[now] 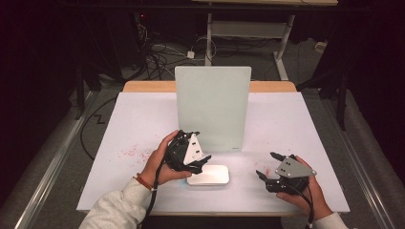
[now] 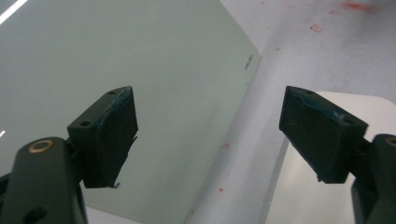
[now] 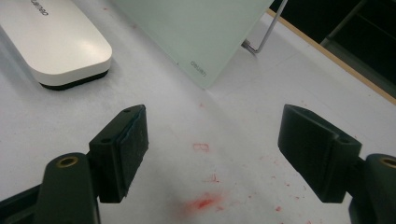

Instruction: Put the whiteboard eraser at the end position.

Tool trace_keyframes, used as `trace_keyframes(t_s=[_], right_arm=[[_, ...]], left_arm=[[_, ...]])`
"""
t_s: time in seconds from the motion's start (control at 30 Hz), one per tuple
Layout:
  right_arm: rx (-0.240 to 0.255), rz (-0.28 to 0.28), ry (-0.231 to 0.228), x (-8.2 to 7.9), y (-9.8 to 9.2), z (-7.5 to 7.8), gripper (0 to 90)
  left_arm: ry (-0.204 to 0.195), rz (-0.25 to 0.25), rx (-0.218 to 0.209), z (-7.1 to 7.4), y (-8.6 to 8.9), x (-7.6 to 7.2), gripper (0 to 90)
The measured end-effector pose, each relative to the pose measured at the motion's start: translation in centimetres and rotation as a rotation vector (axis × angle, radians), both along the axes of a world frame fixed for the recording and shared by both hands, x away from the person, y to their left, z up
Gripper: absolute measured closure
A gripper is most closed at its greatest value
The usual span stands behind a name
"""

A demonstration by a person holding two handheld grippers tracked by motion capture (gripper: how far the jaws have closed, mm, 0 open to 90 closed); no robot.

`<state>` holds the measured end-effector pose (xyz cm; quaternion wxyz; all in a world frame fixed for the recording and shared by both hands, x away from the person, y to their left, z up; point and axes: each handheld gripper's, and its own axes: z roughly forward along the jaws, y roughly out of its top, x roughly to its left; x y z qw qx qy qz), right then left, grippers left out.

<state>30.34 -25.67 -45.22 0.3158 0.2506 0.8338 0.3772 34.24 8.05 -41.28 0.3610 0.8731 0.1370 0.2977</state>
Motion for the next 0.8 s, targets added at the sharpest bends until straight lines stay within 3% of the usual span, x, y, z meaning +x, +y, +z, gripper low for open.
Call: trace_keyframes(t_s=[0.23,0.33,0.47,0.8], right_arm=[[0.008,-0.01,-0.02,-0.1,-0.2,0.2,25.2],[0.037,-0.027,-0.034,-0.1,-0.4,0.5,25.5],[0.048,-0.035,-0.044,-0.1,-0.6,0.6,25.5],[0.062,-0.052,-0.06,-0.1,-0.9,0.8,25.3]], left_arm=[[-0.033,0.029,-0.041,0.4,1.4,-0.2,18.6],[-0.04,0.049,-0.059,0.6,2.0,-0.3,18.5],[-0.053,0.074,-0.041,0.8,2.6,-0.4,18.5],[-0.085,0.126,-0.044,0.8,4.5,-1.1,18.3]])
